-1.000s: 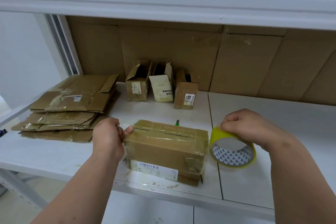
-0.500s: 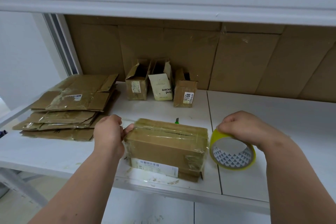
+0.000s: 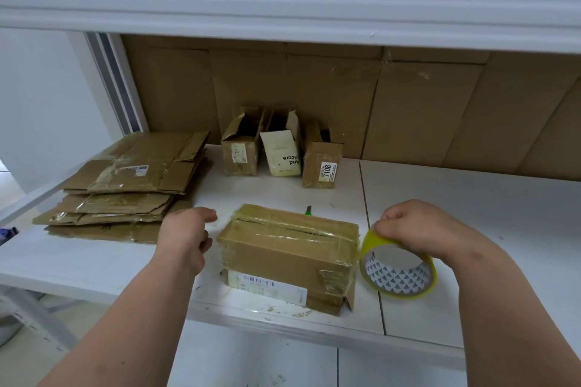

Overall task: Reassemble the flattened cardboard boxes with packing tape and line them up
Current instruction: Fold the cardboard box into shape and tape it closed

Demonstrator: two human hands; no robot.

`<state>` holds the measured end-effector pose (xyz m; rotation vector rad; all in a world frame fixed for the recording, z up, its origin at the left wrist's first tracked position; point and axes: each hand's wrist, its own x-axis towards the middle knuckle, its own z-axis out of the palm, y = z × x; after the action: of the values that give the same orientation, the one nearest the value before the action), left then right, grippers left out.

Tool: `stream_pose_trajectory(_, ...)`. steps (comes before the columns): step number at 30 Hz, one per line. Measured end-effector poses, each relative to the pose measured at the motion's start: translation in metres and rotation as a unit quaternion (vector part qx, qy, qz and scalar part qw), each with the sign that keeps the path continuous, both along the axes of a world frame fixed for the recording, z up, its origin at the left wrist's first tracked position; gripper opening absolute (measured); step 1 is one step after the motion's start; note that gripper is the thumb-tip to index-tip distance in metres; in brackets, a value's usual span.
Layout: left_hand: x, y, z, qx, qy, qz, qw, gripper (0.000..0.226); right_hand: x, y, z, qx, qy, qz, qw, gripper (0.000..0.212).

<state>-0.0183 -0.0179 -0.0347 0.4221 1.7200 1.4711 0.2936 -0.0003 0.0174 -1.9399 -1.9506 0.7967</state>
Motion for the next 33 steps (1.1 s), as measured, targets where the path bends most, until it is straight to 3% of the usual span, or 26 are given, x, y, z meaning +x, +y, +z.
stream_pose_trajectory(11, -0.002, -0.005, -0.018, -0.097, 0.035, -0.127, 0.987, 0.019, -0.004, -0.003, -0.004, 0.013, -0.005, 0.019, 1.000, 0.028)
stream_pose_trajectory(18, -0.006, -0.001, -0.011, -0.070, 0.112, -0.140, 0.981, 0.033, 0.001, -0.006, -0.015, 0.003, 0.079, 0.014, 0.997, 0.025)
stream_pose_trajectory(21, -0.002, -0.004, -0.009, -0.049, 0.148, -0.158, 0.975, 0.013, 0.003, -0.008, -0.020, -0.003, 0.122, 0.002, 0.993, 0.023)
stream_pose_trajectory(25, 0.002, -0.010, 0.003, -0.036, 0.171, -0.182, 0.968, 0.028, 0.004, -0.009, -0.025, 0.002, 0.151, -0.005, 0.989, 0.021)
stream_pose_trajectory(27, 0.004, -0.010, 0.014, -0.061, 0.220, -0.218, 0.949, 0.037, 0.003, -0.010, -0.025, 0.001, 0.159, -0.001, 0.987, 0.021)
stream_pose_trajectory(30, 0.013, -0.003, 0.024, -0.101, 0.378, -0.260, 0.883, 0.057, -0.005, -0.011, -0.025, -0.017, 0.169, 0.025, 0.985, 0.022)
stream_pose_trajectory(33, 0.020, 0.010, 0.023, -0.112, 0.480, -0.236, 0.837, 0.067, -0.021, -0.016, -0.031, -0.022, 0.189, 0.038, 0.981, 0.025)
